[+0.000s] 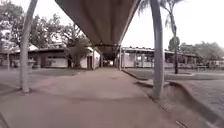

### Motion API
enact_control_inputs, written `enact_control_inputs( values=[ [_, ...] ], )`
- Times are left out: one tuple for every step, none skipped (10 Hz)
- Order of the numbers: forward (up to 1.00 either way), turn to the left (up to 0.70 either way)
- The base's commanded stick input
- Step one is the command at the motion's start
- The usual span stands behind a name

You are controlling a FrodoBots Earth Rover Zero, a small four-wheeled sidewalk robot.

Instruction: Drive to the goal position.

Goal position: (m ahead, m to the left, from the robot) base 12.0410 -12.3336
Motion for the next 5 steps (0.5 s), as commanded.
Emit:
enact_control_inputs(
  values=[
    [0.7,0.25],
    [0.7,0.0],
    [0.7,0.0],
    [0.7,0.0],
    [0.7,0.0]
  ],
)
